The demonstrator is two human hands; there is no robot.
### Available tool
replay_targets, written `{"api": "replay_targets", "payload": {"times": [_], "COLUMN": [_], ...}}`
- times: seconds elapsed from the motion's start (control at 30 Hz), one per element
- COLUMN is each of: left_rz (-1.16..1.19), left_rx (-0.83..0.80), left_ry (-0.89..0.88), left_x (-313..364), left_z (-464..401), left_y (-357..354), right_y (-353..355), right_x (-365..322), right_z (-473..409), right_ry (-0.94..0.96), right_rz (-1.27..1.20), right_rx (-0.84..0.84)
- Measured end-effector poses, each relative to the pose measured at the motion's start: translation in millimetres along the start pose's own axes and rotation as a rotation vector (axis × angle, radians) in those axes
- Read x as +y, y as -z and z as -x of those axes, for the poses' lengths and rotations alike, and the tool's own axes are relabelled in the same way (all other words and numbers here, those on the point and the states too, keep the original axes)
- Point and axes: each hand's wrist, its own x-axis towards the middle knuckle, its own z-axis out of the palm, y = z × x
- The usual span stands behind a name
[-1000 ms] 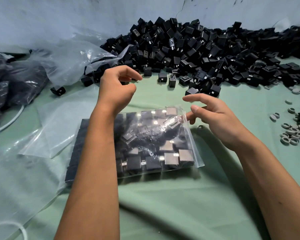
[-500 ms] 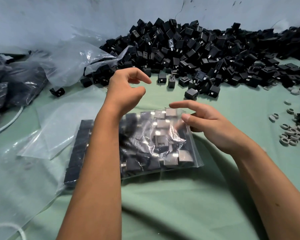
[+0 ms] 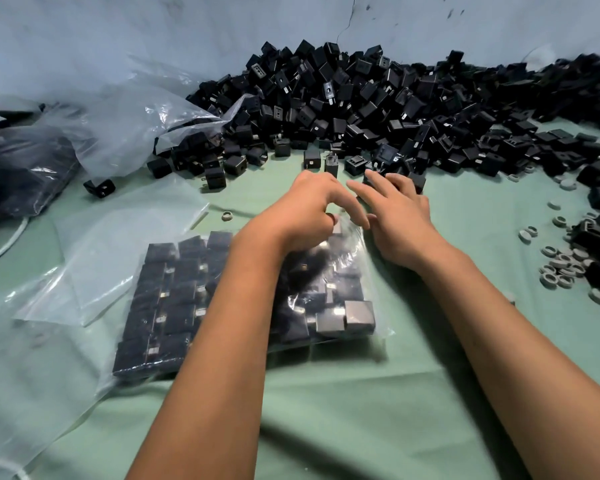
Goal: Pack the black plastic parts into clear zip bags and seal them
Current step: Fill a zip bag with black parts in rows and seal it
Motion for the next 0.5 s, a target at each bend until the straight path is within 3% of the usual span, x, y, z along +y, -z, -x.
{"api": "replay_targets", "payload": {"times": [0.07, 0.3, 0.4, 0.5], "left_rz": [-0.002, 0.036, 0.067, 0.111], "left_rx": [-0.006, 0.024, 0.061, 0.12], "left_ry": [0.01, 0.008, -0.016, -0.036], "left_x": [-3, -15, -15, -15], "left_z": [0, 3, 2, 2], "left_y": [2, 9, 8, 10], "right_y": [2, 4, 10, 12], "right_x": [0, -2, -4, -8], "right_z": [-8, 20, 36, 48], "right_ry": [-0.01, -0.108, -0.157, -0.181], "right_rz": [0.018, -0.299, -0.694, -1.135], "right_rx": [-0.043, 0.217, 0.259, 0.14]}}
